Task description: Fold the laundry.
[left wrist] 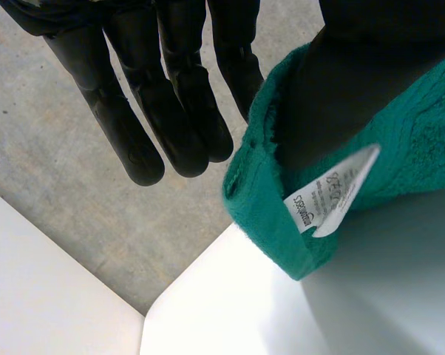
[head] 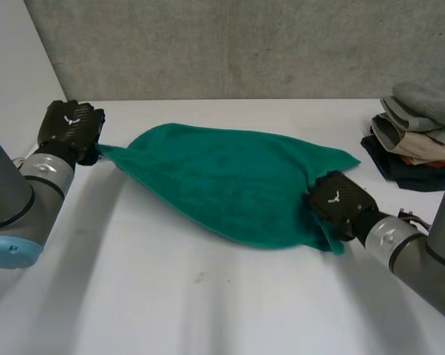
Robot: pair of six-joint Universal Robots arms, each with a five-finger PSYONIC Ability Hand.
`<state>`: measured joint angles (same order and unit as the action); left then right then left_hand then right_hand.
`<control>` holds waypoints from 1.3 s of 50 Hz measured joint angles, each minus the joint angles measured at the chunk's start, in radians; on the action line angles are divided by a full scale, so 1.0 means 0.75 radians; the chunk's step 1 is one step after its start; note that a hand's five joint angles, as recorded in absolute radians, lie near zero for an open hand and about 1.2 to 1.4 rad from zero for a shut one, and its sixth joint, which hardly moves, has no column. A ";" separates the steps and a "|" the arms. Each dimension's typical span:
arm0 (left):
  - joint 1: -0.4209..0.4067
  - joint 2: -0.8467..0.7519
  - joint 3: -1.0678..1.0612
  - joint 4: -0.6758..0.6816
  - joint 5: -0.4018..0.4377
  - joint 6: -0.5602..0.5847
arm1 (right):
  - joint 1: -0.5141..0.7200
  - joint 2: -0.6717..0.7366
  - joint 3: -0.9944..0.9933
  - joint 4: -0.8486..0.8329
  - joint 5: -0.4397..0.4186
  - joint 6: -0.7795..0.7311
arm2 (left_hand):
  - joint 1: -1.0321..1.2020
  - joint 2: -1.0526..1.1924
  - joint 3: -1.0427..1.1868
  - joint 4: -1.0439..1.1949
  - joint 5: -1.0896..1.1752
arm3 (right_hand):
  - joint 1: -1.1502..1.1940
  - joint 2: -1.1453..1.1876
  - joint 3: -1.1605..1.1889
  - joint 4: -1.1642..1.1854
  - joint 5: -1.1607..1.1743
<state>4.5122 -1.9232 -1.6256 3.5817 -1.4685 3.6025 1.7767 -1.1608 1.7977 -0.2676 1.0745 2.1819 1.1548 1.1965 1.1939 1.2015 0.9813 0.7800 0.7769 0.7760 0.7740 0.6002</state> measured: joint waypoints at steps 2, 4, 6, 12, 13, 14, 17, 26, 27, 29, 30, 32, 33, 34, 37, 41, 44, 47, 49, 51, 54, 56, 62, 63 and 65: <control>0.001 0.001 -0.003 -0.003 -0.001 -0.005 | -0.001 -0.002 0.029 -0.007 -0.018 -0.081 | 0.000 0.000 0.000 0.000 0.000 | 0.300 0.318 0.309 0.310 0.289; 0.002 0.004 -0.007 -0.006 -0.001 -0.011 | -0.003 -0.003 0.054 -0.006 -0.048 -0.158 | 0.000 0.000 0.000 0.000 0.000 | 0.444 0.507 0.498 0.501 0.493; 0.002 0.014 -0.014 -0.010 -0.003 -0.015 | -0.008 -0.010 0.071 0.000 -0.085 -0.208 | 0.000 0.000 0.000 0.000 0.000 | 0.444 0.534 0.542 0.550 0.514; 0.007 0.123 -0.050 -0.044 -0.007 -0.020 | -0.060 -0.165 0.069 0.036 -0.166 -0.097 | 0.000 0.000 0.000 0.000 0.000 | 0.444 0.534 0.549 0.563 0.514; 0.012 0.167 -0.058 -0.062 -0.007 -0.019 | -0.076 -0.224 0.048 0.046 -0.163 -0.002 | 0.000 0.000 0.000 0.000 0.000 | 0.444 0.534 0.549 0.563 0.515; 0.016 0.203 -0.063 -0.079 -0.007 -0.018 | -0.089 -0.269 0.027 0.054 -0.155 0.083 | 0.000 0.000 0.000 0.000 0.000 | 0.444 0.534 0.549 0.563 0.515; 0.037 0.342 -0.077 -0.165 -0.004 -0.013 | -0.139 -0.414 -0.078 0.106 -0.082 0.423 | 0.000 0.000 0.000 0.000 0.000 | 0.444 0.534 0.549 0.563 0.515; 0.078 0.683 -0.078 -0.543 0.052 0.022 | -0.381 -0.561 -0.401 0.560 0.138 0.841 | 0.000 0.000 0.000 0.000 0.000 | 0.444 0.534 0.549 0.564 0.515; 0.083 0.706 -0.079 -0.586 0.069 0.033 | -0.400 -0.556 -0.425 0.626 0.150 0.824 | 0.000 0.000 0.000 0.000 0.000 | 0.444 0.534 0.550 0.564 0.515; 0.091 0.732 -0.083 -0.649 0.103 0.059 | -0.415 -0.531 -0.450 0.712 0.166 0.771 | 0.000 0.000 0.000 0.000 0.000 | 0.444 0.534 0.552 0.564 0.515; 0.095 0.737 -0.089 -0.678 0.123 0.075 | -0.413 -0.508 -0.458 0.751 0.173 0.730 | 0.000 0.000 0.000 0.000 0.000 | 0.444 0.534 0.553 0.565 0.515; 0.100 0.730 -0.097 -0.712 0.152 0.101 | -0.401 -0.467 -0.464 0.792 0.186 0.667 | 0.000 0.000 0.000 0.000 0.000 | 0.444 0.534 0.553 0.566 0.515; 0.103 0.709 -0.104 -0.728 0.170 0.118 | -0.381 -0.425 -0.466 0.816 0.201 0.618 | 0.000 0.000 0.000 0.000 0.000 | 0.444 0.534 0.553 0.566 0.516; 0.104 0.688 -0.108 -0.737 0.181 0.131 | -0.364 -0.394 -0.467 0.827 0.214 0.587 | 0.000 0.000 0.000 0.000 0.000 | 0.444 0.534 0.553 0.566 0.521; 0.105 0.563 -0.104 -0.749 0.206 0.166 | -0.286 -0.280 -0.477 0.840 0.285 0.507 | 0.000 0.000 0.000 0.000 0.000 | 0.444 0.534 0.553 0.567 0.526; 0.093 0.311 -0.007 -0.737 0.208 0.201 | -0.171 -0.121 -0.548 0.808 0.418 0.467 | 0.000 0.000 0.000 0.000 0.000 | 0.444 0.534 0.553 0.567 0.527; 0.070 0.123 0.144 -0.714 0.191 0.221 | -0.105 -0.028 -0.637 0.748 0.505 0.467 | 0.000 0.000 0.000 0.000 0.000 | 0.444 0.534 0.553 0.567 0.527; 0.040 -0.035 0.367 -0.658 0.144 0.233 | -0.052 0.044 -0.780 0.612 0.580 0.484 | 0.000 0.000 0.000 0.000 0.000 | 0.444 0.534 0.553 0.567 0.527; 0.020 -0.104 0.526 -0.577 0.100 0.232 | -0.036 0.063 -0.862 0.491 0.603 0.507 | 0.000 0.000 0.000 0.001 0.000 | 0.444 0.534 0.554 0.567 0.527; 0.003 -0.143 0.663 -0.456 0.055 0.225 | -0.028 0.064 -0.933 0.333 0.616 0.542 | 0.000 0.000 0.000 0.001 0.000 | 0.444 0.534 0.554 0.567 0.527; -0.016 -0.154 0.783 -0.223 0.005 0.196 | -0.028 0.043 -0.988 0.077 0.624 0.603 | 0.000 0.000 0.000 0.001 0.000 | 0.444 0.534 0.553 0.567 0.527; -0.026 -0.143 0.813 -0.077 -0.017 0.171 | -0.030 0.022 -0.997 -0.071 0.625 0.640 | 0.000 0.000 0.000 0.001 0.000 | 0.444 0.534 0.553 0.567 0.527; -0.038 -0.054 0.716 0.187 -0.044 0.093 | -0.032 -0.032 -0.960 -0.270 0.612 0.709 | 0.000 0.000 0.000 0.001 0.000 | 0.444 0.534 0.554 0.567 0.534; -0.038 -0.041 0.682 0.197 -0.043 0.086 | -0.032 -0.034 -0.953 -0.251 0.606 0.712 | 0.000 0.000 0.000 0.001 0.000 | 0.444 0.534 0.554 0.567 0.535; -0.038 -0.024 0.619 0.198 -0.042 0.077 | -0.033 -0.031 -0.939 -0.190 0.590 0.713 | 0.000 0.000 0.000 0.001 0.000 | 0.444 0.534 0.554 0.567 0.535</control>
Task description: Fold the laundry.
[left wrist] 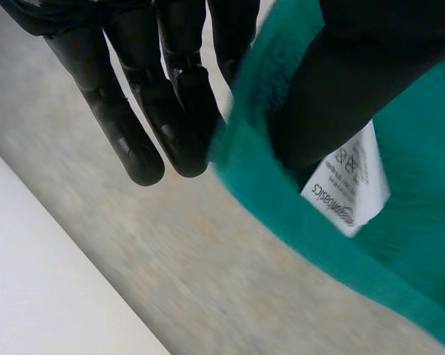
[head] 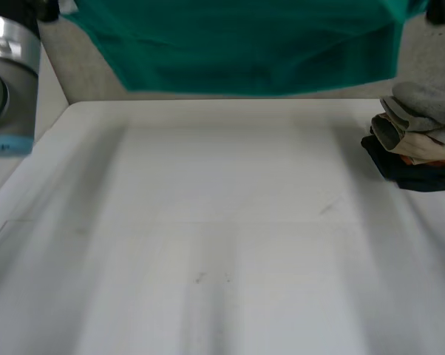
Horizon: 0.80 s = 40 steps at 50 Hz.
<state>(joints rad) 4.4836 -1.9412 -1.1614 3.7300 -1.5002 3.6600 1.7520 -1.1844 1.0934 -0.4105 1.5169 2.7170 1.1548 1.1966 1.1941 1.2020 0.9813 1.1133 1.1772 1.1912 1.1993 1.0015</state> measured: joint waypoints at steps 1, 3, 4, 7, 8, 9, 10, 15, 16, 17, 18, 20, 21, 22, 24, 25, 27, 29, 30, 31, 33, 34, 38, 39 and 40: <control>0.000 0.008 -0.046 -0.006 0.001 -0.004 | -0.001 0.007 0.011 0.061 -0.018 0.000 | 0.000 0.000 0.000 0.000 0.000 | 0.000 0.000 0.000 0.000 -0.001; 0.001 0.017 -0.128 -0.022 0.004 -0.009 | -0.004 0.023 0.029 0.162 -0.052 -0.002 | 0.000 0.000 0.000 0.000 0.000 | 0.000 0.000 0.000 0.000 0.000; 0.002 0.020 -0.179 -0.034 0.006 -0.011 | -0.007 0.039 0.046 0.231 -0.080 -0.004 | 0.000 0.000 0.000 0.000 0.000 | 0.000 0.000 0.000 0.000 0.000; 0.003 0.018 -0.306 -0.057 0.011 -0.013 | -0.012 0.099 0.104 0.381 -0.154 -0.018 | 0.000 0.000 0.000 0.000 0.000 | 0.000 0.000 0.000 0.000 0.000; 0.004 0.012 -0.368 -0.065 0.013 -0.014 | -0.013 0.134 0.142 0.434 -0.186 -0.032 | 0.000 0.000 0.000 0.000 0.000 | 0.000 0.000 0.000 0.000 0.000; 0.004 0.008 -0.395 -0.067 0.014 -0.014 | -0.014 0.153 0.164 0.455 -0.202 -0.042 | 0.000 0.000 0.000 0.000 0.000 | 0.000 0.000 0.000 0.000 0.000; 0.004 0.004 -0.425 -0.070 0.015 -0.014 | -0.015 0.169 0.184 0.470 -0.213 -0.052 | 0.000 0.000 0.000 0.000 0.000 | 0.000 0.000 0.000 0.000 0.000; 0.006 -0.039 -0.569 -0.071 0.020 -0.014 | -0.016 0.261 0.338 0.481 -0.267 -0.156 | 0.000 0.000 0.000 0.000 0.000 | 0.000 0.000 0.000 0.000 -0.001; 0.006 -0.044 -0.578 -0.071 0.021 -0.014 | -0.017 0.264 0.346 0.477 -0.269 -0.164 | 0.000 0.000 0.000 0.000 0.000 | 0.000 0.000 0.000 0.000 0.000; 0.006 -0.059 -0.603 -0.068 0.021 -0.014 | -0.018 0.277 0.389 0.452 -0.279 -0.199 | 0.000 0.000 0.000 0.000 0.000 | 0.000 0.000 0.000 0.000 0.000; 0.006 -0.066 -0.614 -0.067 0.021 -0.014 | -0.019 0.282 0.427 0.424 -0.288 -0.229 | 0.000 0.000 0.000 0.000 0.000 | 0.000 -0.005 -0.007 -0.007 -0.005; 0.007 -0.076 -0.627 -0.065 0.021 -0.014 | -0.021 0.283 0.473 0.386 -0.303 -0.263 | 0.000 0.000 0.000 0.000 0.000 | -0.049 -0.119 -0.131 -0.126 -0.098; 0.007 -0.080 -0.632 -0.065 0.021 -0.014 | -0.022 0.281 0.496 0.365 -0.312 -0.279 | 0.000 0.000 0.000 0.000 0.000 | -0.146 -0.221 -0.233 -0.241 -0.212; 0.008 -0.081 -0.635 -0.065 0.021 -0.014 | -0.023 0.278 0.519 0.345 -0.324 -0.294 | 0.000 0.000 0.000 0.000 0.000 | -0.215 -0.303 -0.317 -0.311 -0.283; 0.012 -0.080 -0.642 -0.064 0.021 -0.015 | -0.026 0.267 0.569 0.302 -0.357 -0.323 | 0.000 0.000 0.000 0.000 0.000 | -0.467 -0.566 -0.573 -0.585 -0.571; 0.014 -0.079 -0.644 -0.064 0.021 -0.015 | -0.026 0.262 0.584 0.289 -0.369 -0.332 | 0.000 0.000 0.000 0.000 0.000 | -0.523 -0.622 -0.630 -0.645 -0.632; 0.020 -0.073 -0.648 -0.065 0.020 -0.015 | -0.028 0.243 0.628 0.254 -0.409 -0.360 | 0.000 0.000 0.000 0.000 0.000 | -0.635 -0.726 -0.750 -0.769 -0.761; 0.025 -0.064 -0.653 -0.067 0.020 -0.016 | -0.032 0.218 0.673 0.220 -0.451 -0.396 | 0.000 0.000 0.000 0.000 0.000 | -0.693 -0.791 -0.815 -0.829 -0.827; 0.027 -0.059 -0.656 -0.067 0.020 -0.016 | -0.034 0.202 0.696 0.203 -0.472 -0.418 | 0.000 0.000 0.000 0.000 0.000 | -0.705 -0.809 -0.832 -0.845 -0.844; 0.029 -0.054 -0.659 -0.067 0.020 -0.016 | -0.037 0.184 0.720 0.187 -0.495 -0.443 | 0.000 0.000 0.000 0.000 0.000 | -0.758 -0.862 -0.879 -0.892 -0.893; 0.031 -0.046 -0.666 -0.069 0.020 -0.016 | -0.047 0.149 0.769 0.160 -0.539 -0.504 | 0.000 0.000 0.000 0.000 0.000 | -0.795 -0.900 -0.917 -0.936 -0.935; 0.031 -0.043 -0.668 -0.069 0.020 -0.016 | -0.050 0.138 0.784 0.153 -0.552 -0.526 | 0.000 0.000 0.000 0.000 0.000 | -0.796 -0.900 -0.917 -0.939 -0.938; 0.031 -0.036 -0.675 -0.070 0.020 -0.017 | -0.069 0.102 0.850 0.134 -0.611 -0.643 | 0.000 0.000 0.000 0.000 0.000 | -0.796 -0.900 -0.917 -0.939 -0.934; 0.031 -0.036 -0.676 -0.070 0.020 -0.017 | -0.072 0.099 0.860 0.133 -0.619 -0.665 | 0.000 0.000 0.000 0.000 0.000 | -0.795 -0.898 -0.916 -0.936 -0.927; 0.031 -0.035 -0.677 -0.070 0.020 -0.018 | -0.077 0.095 0.877 0.132 -0.630 -0.701 | 0.000 0.000 0.000 0.000 0.000 | -0.795 -0.897 -0.915 -0.934 -0.909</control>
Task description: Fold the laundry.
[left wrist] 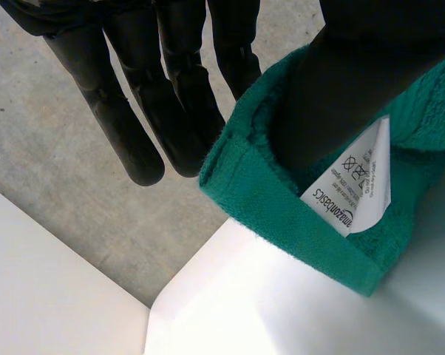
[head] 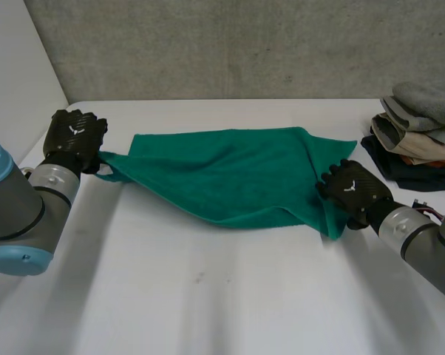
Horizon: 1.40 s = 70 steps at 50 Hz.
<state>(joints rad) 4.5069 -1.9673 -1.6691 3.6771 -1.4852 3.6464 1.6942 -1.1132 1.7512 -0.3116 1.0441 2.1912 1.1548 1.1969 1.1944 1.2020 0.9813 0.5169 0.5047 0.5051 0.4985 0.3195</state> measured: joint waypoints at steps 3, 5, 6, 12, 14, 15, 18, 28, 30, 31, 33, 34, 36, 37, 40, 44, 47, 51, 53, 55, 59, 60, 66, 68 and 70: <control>0.000 0.000 -0.002 -0.001 -0.001 -0.005 | -0.009 -0.003 0.034 -0.003 -0.024 -0.070 | 0.000 0.000 0.000 0.000 0.000 | 0.000 0.000 0.000 0.000 0.015; 0.000 0.000 -0.003 -0.001 -0.001 -0.011 | -0.012 -0.003 0.055 -0.007 -0.043 -0.108 | 0.000 0.000 0.000 0.000 0.000 | 0.000 0.000 0.000 0.000 0.018; 0.000 0.000 -0.003 -0.001 -0.001 -0.018 | -0.015 -0.002 0.073 -0.013 -0.059 -0.136 | 0.000 0.000 0.000 0.000 0.000 | 0.000 0.000 0.000 0.000 0.018; 0.002 0.003 -0.002 -0.004 -0.002 -0.050 | -0.035 -0.014 0.153 -0.051 -0.140 -0.209 | 0.000 0.000 0.000 0.000 0.000 | 0.000 -0.003 -0.003 -0.003 0.010; 0.002 0.005 -0.002 -0.004 -0.002 -0.055 | -0.041 -0.027 0.175 -0.061 -0.165 -0.219 | 0.000 0.000 0.000 0.000 0.000 | 0.000 -0.003 -0.002 -0.003 0.010; 0.003 0.006 -0.002 -0.004 -0.002 -0.056 | -0.043 -0.033 0.183 -0.065 -0.174 -0.222 | 0.000 0.000 0.000 0.000 0.000 | 0.000 -0.003 -0.002 -0.003 0.010; 0.004 0.010 -0.002 -0.004 -0.002 -0.060 | -0.049 -0.053 0.208 -0.076 -0.210 -0.237 | 0.000 0.000 0.000 0.000 0.000 | 0.000 -0.003 -0.002 -0.003 0.009; 0.004 0.012 -0.006 -0.004 0.000 -0.060 | -0.050 -0.064 0.215 -0.112 -0.244 -0.365 | 0.000 0.000 0.000 0.000 0.000 | 0.000 -0.002 -0.002 0.000 0.011; 0.004 0.012 -0.007 -0.004 0.000 -0.060 | -0.048 -0.063 0.211 -0.119 -0.239 -0.387 | 0.000 0.000 0.000 0.000 0.000 | 0.000 -0.002 -0.002 0.000 0.012; 0.004 0.012 -0.008 -0.004 0.000 -0.060 | -0.047 -0.061 0.207 -0.122 -0.236 -0.403 | 0.000 0.000 0.000 0.000 0.000 | 0.000 -0.001 -0.001 0.000 0.012; 0.004 0.012 -0.009 -0.004 0.000 -0.060 | -0.046 -0.057 0.202 -0.126 -0.233 -0.422 | 0.000 0.000 0.000 0.000 0.000 | 0.000 0.000 0.000 0.000 0.013; 0.004 0.011 -0.009 -0.004 0.000 -0.059 | -0.046 -0.051 0.198 -0.128 -0.231 -0.432 | 0.000 0.000 0.000 0.000 0.000 | 0.004 0.000 0.001 0.005 0.021; 0.005 0.011 -0.010 -0.004 0.000 -0.059 | -0.047 -0.035 0.189 -0.130 -0.231 -0.447 | 0.000 0.000 0.000 0.000 0.000 | 0.015 0.016 0.023 0.037 0.053; 0.005 0.011 -0.010 -0.004 -0.001 -0.059 | -0.048 -0.021 0.183 -0.132 -0.231 -0.454 | 0.000 0.000 0.000 0.000 0.000 | 0.045 0.053 0.062 0.076 0.090; 0.006 0.012 -0.010 -0.006 -0.002 -0.059 | -0.050 0.015 0.169 -0.133 -0.234 -0.466 | 0.000 0.000 0.000 0.000 0.000 | 0.444 0.465 0.458 0.443 0.448; 0.008 0.029 -0.013 -0.022 -0.005 -0.057 | -0.055 0.033 0.164 -0.127 -0.233 -0.460 | 0.000 0.000 0.000 0.000 0.000 | 0.821 0.879 0.888 0.902 0.880; 0.009 0.070 -0.020 -0.062 -0.005 -0.055 | -0.070 -0.020 0.166 -0.111 -0.224 -0.398 | 0.000 0.000 0.000 0.000 0.000 | 0.821 0.880 0.908 0.926 0.880; 0.014 0.162 -0.034 -0.148 -0.005 -0.048 | -0.097 -0.184 0.154 -0.086 -0.168 -0.160 | 0.000 0.000 0.000 0.000 0.000 | 0.821 0.879 0.908 0.929 0.880; 0.020 0.225 -0.044 -0.209 -0.004 -0.043 | -0.111 -0.284 0.136 -0.070 -0.110 0.018 | 0.000 0.000 0.000 0.000 0.000 | 0.821 0.879 0.908 0.929 0.880; 0.028 0.298 -0.056 -0.283 -0.003 -0.036 | -0.126 -0.371 0.109 -0.044 -0.039 0.191 | 0.000 0.000 0.000 0.000 0.000 | 0.821 0.879 0.908 0.930 0.880; 0.057 0.485 -0.098 -0.491 0.001 0.025 | -0.202 -0.551 0.022 0.137 0.136 0.486 | 0.000 0.000 0.000 0.000 0.000 | 0.821 0.879 0.908 0.930 0.880; 0.062 0.511 -0.105 -0.523 0.002 0.040 | -0.219 -0.576 0.006 0.181 0.159 0.514 | 0.000 0.000 0.000 0.000 0.000 | 0.821 0.879 0.908 0.930 0.880; 0.110 0.755 -0.189 -0.848 0.024 0.272 | -0.360 -0.708 -0.143 0.671 0.253 0.581 | 0.000 0.000 0.000 0.000 0.000 | 0.821 0.894 0.914 0.930 0.880; 0.117 0.794 -0.213 -0.908 0.035 0.329 | -0.376 -0.715 -0.176 0.784 0.254 0.560 | 0.000 0.000 0.000 0.000 0.000 | 0.821 0.895 0.914 0.931 0.880; 0.122 0.802 -0.229 -0.935 0.054 0.359 | -0.380 -0.701 -0.194 0.841 0.252 0.537 | 0.000 0.000 0.000 0.000 0.000 | 0.821 0.895 0.914 0.931 0.880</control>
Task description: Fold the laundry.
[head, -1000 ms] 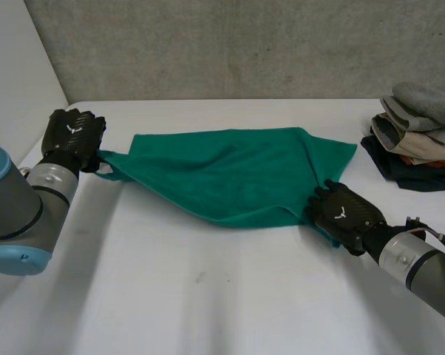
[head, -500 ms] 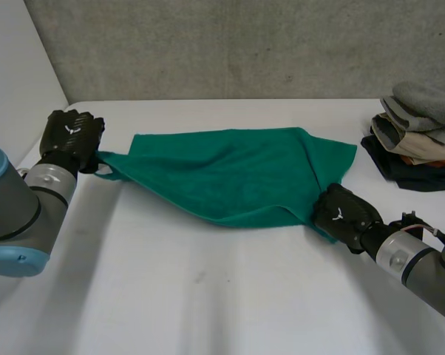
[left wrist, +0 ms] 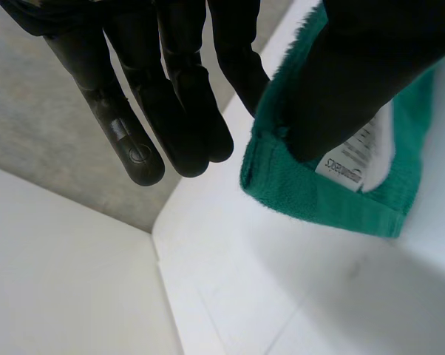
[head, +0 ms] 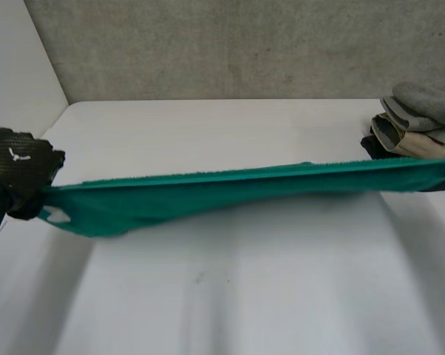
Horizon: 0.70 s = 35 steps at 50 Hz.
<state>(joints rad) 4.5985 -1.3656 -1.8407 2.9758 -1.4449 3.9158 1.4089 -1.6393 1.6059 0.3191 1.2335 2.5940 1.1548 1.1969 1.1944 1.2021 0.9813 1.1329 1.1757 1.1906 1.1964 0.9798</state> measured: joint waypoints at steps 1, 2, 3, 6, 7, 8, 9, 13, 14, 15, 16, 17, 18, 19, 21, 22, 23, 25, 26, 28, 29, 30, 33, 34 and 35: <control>0.002 -0.005 -0.004 -0.005 0.009 0.007 | 0.001 0.009 -0.004 0.008 0.000 -0.006 | 0.000 0.000 0.000 0.000 0.000 | 0.000 0.000 0.000 0.000 0.000; 0.003 -0.021 -0.007 -0.006 0.023 0.013 | 0.005 0.029 -0.009 0.013 0.000 -0.015 | 0.000 0.000 0.000 0.000 0.000 | 0.000 0.000 0.000 0.000 0.000; 0.004 -0.048 -0.007 -0.003 0.039 0.018 | 0.012 0.055 -0.014 0.010 0.003 -0.023 | 0.000 0.000 0.000 0.000 0.000 | 0.000 0.000 0.000 0.000 0.000; 0.001 -0.160 0.018 0.020 0.075 0.025 | 0.062 0.160 -0.044 -0.027 0.029 -0.040 | 0.000 0.000 0.000 0.000 0.000 | 0.000 0.000 0.000 0.000 0.010; -0.001 -0.203 0.033 0.030 0.083 0.026 | 0.086 0.202 -0.059 -0.042 0.046 -0.046 | 0.000 0.000 0.000 0.000 0.000 | 0.000 0.000 0.000 0.000 0.014; -0.003 -0.244 0.051 0.040 0.089 0.026 | 0.104 0.235 -0.072 -0.052 0.063 -0.052 | 0.000 0.000 0.000 0.000 0.000 | 0.000 0.000 0.000 0.000 0.015; -0.008 -0.316 0.089 0.058 0.096 0.026 | 0.140 0.298 -0.103 -0.069 0.103 -0.064 | 0.000 0.000 0.000 0.000 0.000 | 0.000 0.000 0.000 0.000 0.018; -0.029 -0.544 0.263 0.119 0.100 0.019 | 0.248 0.489 -0.238 -0.109 0.259 -0.109 | 0.000 0.000 0.000 0.000 0.000 | 0.000 0.000 0.000 0.000 0.020; -0.037 -0.603 0.325 0.136 0.096 0.017 | 0.275 0.534 -0.287 -0.119 0.303 -0.120 | 0.000 0.000 0.000 0.000 0.000 | 0.000 0.000 0.000 0.000 0.020; -0.048 -0.670 0.406 0.156 0.086 0.014 | 0.308 0.584 -0.351 -0.133 0.352 -0.131 | 0.000 0.000 0.000 0.000 0.000 | 0.000 0.000 0.000 0.000 0.020; -0.054 -0.707 0.457 0.170 0.077 0.012 | 0.321 0.604 -0.380 -0.142 0.372 -0.135 | 0.000 0.000 0.000 0.000 0.000 | 0.000 0.000 0.000 0.000 0.020; -0.063 -0.746 0.519 0.187 0.063 0.011 | 0.346 0.638 -0.440 -0.164 0.406 -0.140 | 0.000 0.000 0.000 0.000 0.000 | 0.000 0.000 0.000 0.000 0.020; -0.077 -0.807 0.629 0.221 0.035 0.008 | 0.378 0.678 -0.526 -0.207 0.445 -0.145 | 0.000 0.000 0.000 0.000 0.000 | 0.000 0.000 0.000 0.000 0.020; -0.080 -0.819 0.653 0.229 0.028 0.007 | 0.385 0.686 -0.545 -0.219 0.452 -0.145 | 0.000 0.000 0.000 0.000 0.000 | 0.000 0.000 0.000 0.000 0.020; -0.103 -0.887 0.833 0.320 -0.031 0.001 | 0.424 0.724 -0.673 -0.343 0.490 -0.138 | 0.000 0.000 0.000 0.000 0.000 | 0.000 0.000 0.000 0.000 0.020; -0.114 -0.912 0.918 0.386 -0.063 -0.004 | 0.439 0.734 -0.728 -0.434 0.501 -0.128 | 0.000 0.000 0.000 0.000 0.000 | 0.000 0.000 0.001 0.001 0.020; -0.121 -0.924 0.978 0.447 -0.087 -0.010 | 0.447 0.736 -0.756 -0.491 0.505 -0.121 | 0.000 0.000 0.000 0.000 0.000 | 0.000 0.000 0.001 0.001 0.020; -0.132 -0.930 1.058 0.595 -0.126 -0.027 | 0.462 0.725 -0.804 -0.700 0.508 -0.094 | 0.000 0.000 0.000 0.000 0.000 | 0.000 0.000 0.001 0.001 0.020; -0.135 -0.926 1.078 0.653 -0.138 -0.035 | 0.465 0.719 -0.810 -0.762 0.508 -0.086 | 0.000 0.000 0.000 0.000 0.000 | 0.000 0.000 0.001 0.001 0.020; -0.140 -0.902 1.100 0.797 -0.164 -0.056 | 0.470 0.697 -0.809 -0.934 0.502 -0.065 | 0.000 0.000 0.000 0.000 0.000 | 0.000 0.000 0.001 0.001 0.020; -0.141 -0.887 1.097 0.841 -0.172 -0.065 | 0.471 0.688 -0.804 -0.985 0.499 -0.058 | 0.000 0.000 0.000 0.000 0.000 | 0.000 0.000 0.001 0.001 0.020; -0.141 -0.880 1.094 0.859 -0.176 -0.069 | 0.471 0.684 -0.801 -1.005 0.498 -0.056 | 0.000 0.000 0.000 0.000 0.000 | 0.000 0.000 0.001 0.001 0.020; -0.143 -0.832 1.031 0.905 -0.187 -0.092 | 0.471 0.667 -0.768 -1.058 0.490 -0.043 | 0.000 0.000 0.000 0.000 0.000 | 0.000 0.000 0.001 0.001 0.025; -0.143 -0.824 1.014 0.903 -0.188 -0.096 | 0.471 0.665 -0.760 -1.056 0.488 -0.041 | 0.000 0.000 0.000 0.000 0.000 | 0.000 0.000 0.001 0.001 0.026; -0.144 -0.815 0.988 0.896 -0.188 -0.101 | 0.472 0.664 -0.751 -1.050 0.486 -0.039 | 0.000 0.000 0.000 0.000 0.000 | 0.000 0.000 0.001 0.001 0.027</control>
<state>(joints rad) 4.4904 -1.9771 -1.1001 3.6478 -1.5856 3.8402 1.7628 -1.1412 1.0430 -0.4681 1.5983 2.5645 1.1548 1.1969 1.1945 1.2023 0.9814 1.1329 1.1757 1.1910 1.1969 0.9997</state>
